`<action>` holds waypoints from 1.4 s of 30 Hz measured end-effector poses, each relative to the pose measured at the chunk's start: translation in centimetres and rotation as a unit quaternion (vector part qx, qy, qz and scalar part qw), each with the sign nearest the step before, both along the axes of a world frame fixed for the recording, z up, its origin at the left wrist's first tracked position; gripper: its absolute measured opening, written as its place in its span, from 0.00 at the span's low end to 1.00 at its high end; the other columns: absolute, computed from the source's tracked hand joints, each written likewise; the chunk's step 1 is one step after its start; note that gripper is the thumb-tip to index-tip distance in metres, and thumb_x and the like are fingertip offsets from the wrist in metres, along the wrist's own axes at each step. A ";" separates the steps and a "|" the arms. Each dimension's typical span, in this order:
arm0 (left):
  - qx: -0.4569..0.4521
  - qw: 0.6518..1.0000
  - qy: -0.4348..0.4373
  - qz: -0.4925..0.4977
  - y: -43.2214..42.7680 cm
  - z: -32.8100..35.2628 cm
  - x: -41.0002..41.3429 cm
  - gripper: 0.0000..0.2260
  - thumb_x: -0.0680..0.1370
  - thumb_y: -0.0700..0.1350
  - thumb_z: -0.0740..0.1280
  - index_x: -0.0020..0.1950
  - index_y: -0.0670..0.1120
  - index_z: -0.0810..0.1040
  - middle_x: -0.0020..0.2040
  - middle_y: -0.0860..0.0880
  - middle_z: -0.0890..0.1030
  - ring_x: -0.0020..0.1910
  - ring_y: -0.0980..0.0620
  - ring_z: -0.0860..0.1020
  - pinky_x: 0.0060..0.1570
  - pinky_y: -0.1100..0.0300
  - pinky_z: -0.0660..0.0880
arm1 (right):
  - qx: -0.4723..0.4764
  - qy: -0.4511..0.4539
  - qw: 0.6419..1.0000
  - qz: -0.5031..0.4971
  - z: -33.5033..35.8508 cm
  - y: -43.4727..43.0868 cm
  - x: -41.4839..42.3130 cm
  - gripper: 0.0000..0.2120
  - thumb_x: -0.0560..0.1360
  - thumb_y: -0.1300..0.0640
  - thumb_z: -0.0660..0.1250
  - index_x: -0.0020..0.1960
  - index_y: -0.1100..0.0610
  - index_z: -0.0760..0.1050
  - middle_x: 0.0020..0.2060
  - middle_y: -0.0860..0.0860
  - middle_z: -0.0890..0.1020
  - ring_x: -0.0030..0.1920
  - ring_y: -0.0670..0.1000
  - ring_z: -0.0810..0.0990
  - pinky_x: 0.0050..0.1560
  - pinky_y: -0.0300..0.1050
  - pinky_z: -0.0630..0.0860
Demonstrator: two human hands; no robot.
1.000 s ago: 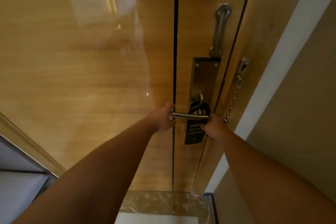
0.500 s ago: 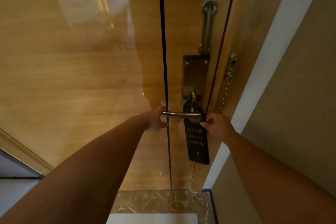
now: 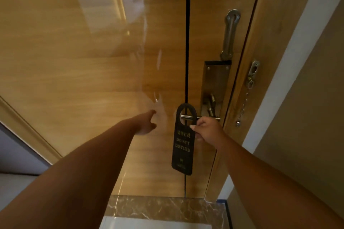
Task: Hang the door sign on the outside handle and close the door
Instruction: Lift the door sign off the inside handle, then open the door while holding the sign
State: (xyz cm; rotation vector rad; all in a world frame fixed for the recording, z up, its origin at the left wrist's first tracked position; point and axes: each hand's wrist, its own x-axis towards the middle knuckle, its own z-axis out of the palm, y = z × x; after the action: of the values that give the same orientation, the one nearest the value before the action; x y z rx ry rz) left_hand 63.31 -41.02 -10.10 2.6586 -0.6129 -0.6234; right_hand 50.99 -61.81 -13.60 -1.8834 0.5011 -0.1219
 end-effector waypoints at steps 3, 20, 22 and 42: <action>-0.013 1.000 -0.004 0.024 1.1 -0.1 0.6 0.27 0.79 0.46 0.63 0.75 0.48 0.56 0.68 0.37 0.72 0.57 0.40 0.77 0.57 0.46 0.76 | 0.075 -0.023 0.996 0.033 0.3 0.5 0.6 0.05 0.73 0.60 0.69 0.45 0.60 0.73 0.36 0.52 0.81 0.31 0.46 0.81 0.26 0.36 0.75; -0.019 0.987 -0.141 -0.078 -18.5 -3.6 -2.4 0.26 0.77 0.65 0.49 0.40 0.50 0.77 0.37 0.46 0.79 0.33 0.51 0.74 0.33 0.56 0.66 | 0.245 0.029 0.969 0.008 -2.0 -14.2 -6.5 0.07 0.73 0.57 0.68 0.46 0.58 0.83 0.39 0.52 0.86 0.41 0.50 0.85 0.39 0.43 0.79; -0.031 0.991 -0.104 -0.072 -18.8 -5.6 -1.6 0.21 0.79 0.59 0.53 0.59 0.48 0.78 0.47 0.42 0.81 0.39 0.46 0.76 0.39 0.53 0.69 | 0.231 0.032 0.972 -0.005 -2.6 -15.5 -7.1 0.09 0.73 0.56 0.68 0.50 0.61 0.81 0.40 0.53 0.85 0.43 0.51 0.84 0.41 0.44 0.79; -0.329 0.929 0.158 0.062 -16.7 -8.5 -5.5 0.23 0.75 0.67 0.57 0.40 0.48 0.75 0.30 0.49 0.76 0.25 0.58 0.76 0.27 0.64 0.71 | 0.225 0.061 0.972 -0.026 -3.6 -14.8 -8.4 0.10 0.73 0.53 0.68 0.49 0.59 0.81 0.42 0.56 0.84 0.44 0.55 0.83 0.44 0.48 0.77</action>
State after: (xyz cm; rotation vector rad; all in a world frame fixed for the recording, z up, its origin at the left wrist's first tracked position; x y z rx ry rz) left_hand 57.80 -57.67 -18.63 1.9043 -0.4504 -0.6488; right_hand 42.59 -76.57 -17.21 -1.4396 0.6066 0.0704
